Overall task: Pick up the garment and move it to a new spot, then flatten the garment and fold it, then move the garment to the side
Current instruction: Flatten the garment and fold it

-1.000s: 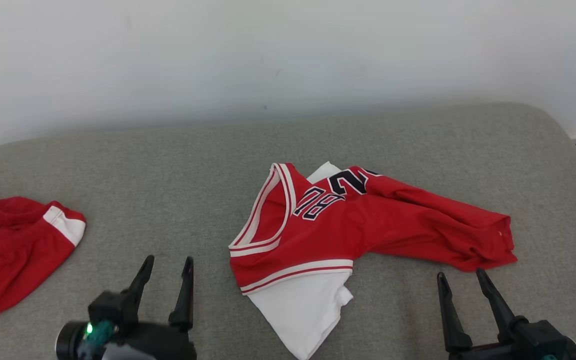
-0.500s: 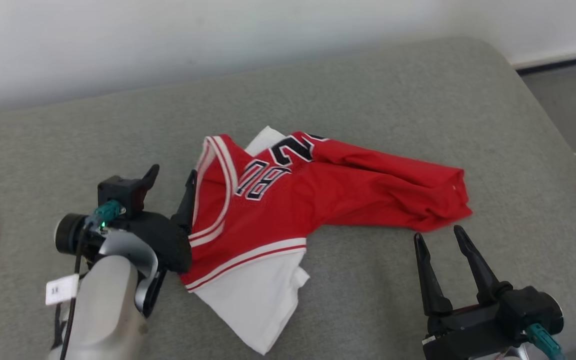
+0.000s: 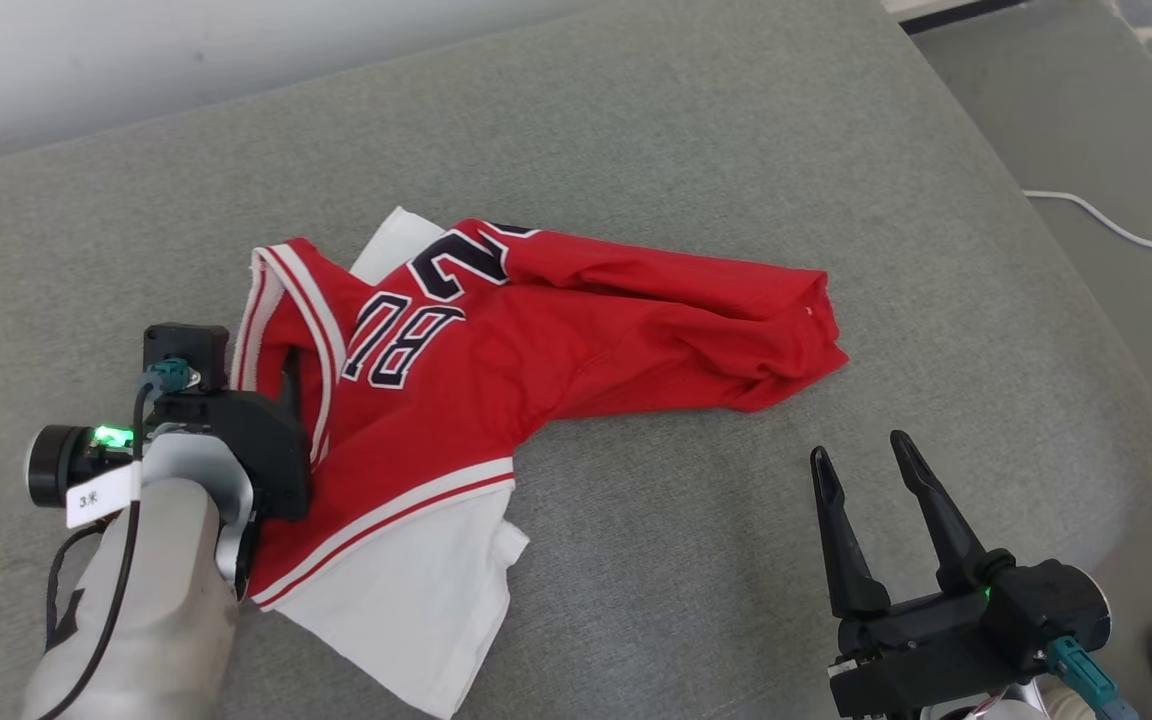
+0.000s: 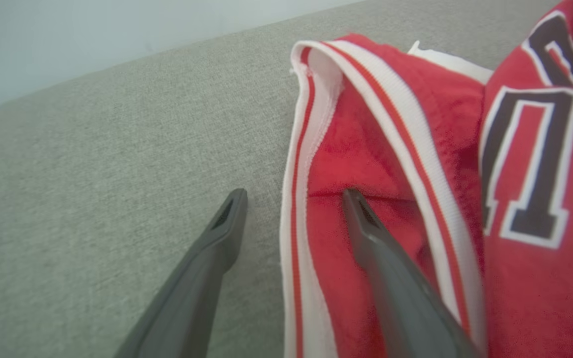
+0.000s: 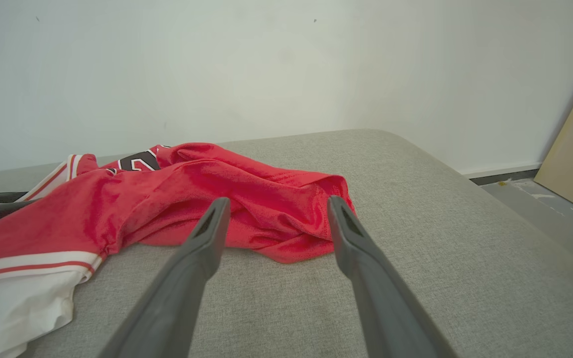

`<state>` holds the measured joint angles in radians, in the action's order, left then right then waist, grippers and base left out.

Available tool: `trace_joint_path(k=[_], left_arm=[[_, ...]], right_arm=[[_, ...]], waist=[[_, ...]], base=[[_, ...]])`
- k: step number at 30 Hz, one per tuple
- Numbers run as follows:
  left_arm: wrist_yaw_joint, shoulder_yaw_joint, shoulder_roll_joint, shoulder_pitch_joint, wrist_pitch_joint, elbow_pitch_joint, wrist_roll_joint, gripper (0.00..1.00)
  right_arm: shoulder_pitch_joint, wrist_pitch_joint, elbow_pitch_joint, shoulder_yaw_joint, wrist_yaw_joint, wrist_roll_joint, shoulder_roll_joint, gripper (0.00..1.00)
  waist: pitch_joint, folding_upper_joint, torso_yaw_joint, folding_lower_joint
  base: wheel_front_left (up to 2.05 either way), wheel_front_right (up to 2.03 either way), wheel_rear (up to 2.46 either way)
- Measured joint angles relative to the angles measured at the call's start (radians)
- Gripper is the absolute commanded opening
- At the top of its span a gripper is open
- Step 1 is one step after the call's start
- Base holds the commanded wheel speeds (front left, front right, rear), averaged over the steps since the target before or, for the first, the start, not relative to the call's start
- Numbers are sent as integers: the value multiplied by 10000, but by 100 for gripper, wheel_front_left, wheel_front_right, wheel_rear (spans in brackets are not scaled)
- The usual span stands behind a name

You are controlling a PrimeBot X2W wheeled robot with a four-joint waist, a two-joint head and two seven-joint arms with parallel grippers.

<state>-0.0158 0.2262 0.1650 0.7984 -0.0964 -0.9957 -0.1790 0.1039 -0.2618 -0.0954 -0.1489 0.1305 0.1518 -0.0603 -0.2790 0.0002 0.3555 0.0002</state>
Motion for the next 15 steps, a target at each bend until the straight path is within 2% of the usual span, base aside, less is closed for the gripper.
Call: trace_joint_path(k=[4, 5, 6, 10, 15], left_arm=[[71, -10, -13, 259, 35, -454, -59, 100], [71, -8, -13, 314, 42, -546, -65, 31], [69, -19, -21, 357, 35, -616, -77, 0], [251, -186, -81, 500, -201, -890, -339, 0], [809, -472, 104, 536, -922, -1043, -508, 0]], right_arm=[[-15, 0, 21, 10, 0, 0, 29, 100], [-20, 0, 25, 13, 0, 0, 29, 100], [-21, 0, 27, 8, 0, 10, 29, 100], [-30, -2, 40, 12, 0, 67, 46, 100], [-26, -21, 33, 42, 0, 71, 54, 100]], waist=[[-131, -1, 198, -2], [-149, -1, 210, -2], [-155, -1, 203, -2], [-149, -1, 63, -2], [-165, 0, -261, -1]], base=[[0, 0, 0], [0, 0, 0], [0, 0, 0], [0, 0, 0], [0, 0, 0]])
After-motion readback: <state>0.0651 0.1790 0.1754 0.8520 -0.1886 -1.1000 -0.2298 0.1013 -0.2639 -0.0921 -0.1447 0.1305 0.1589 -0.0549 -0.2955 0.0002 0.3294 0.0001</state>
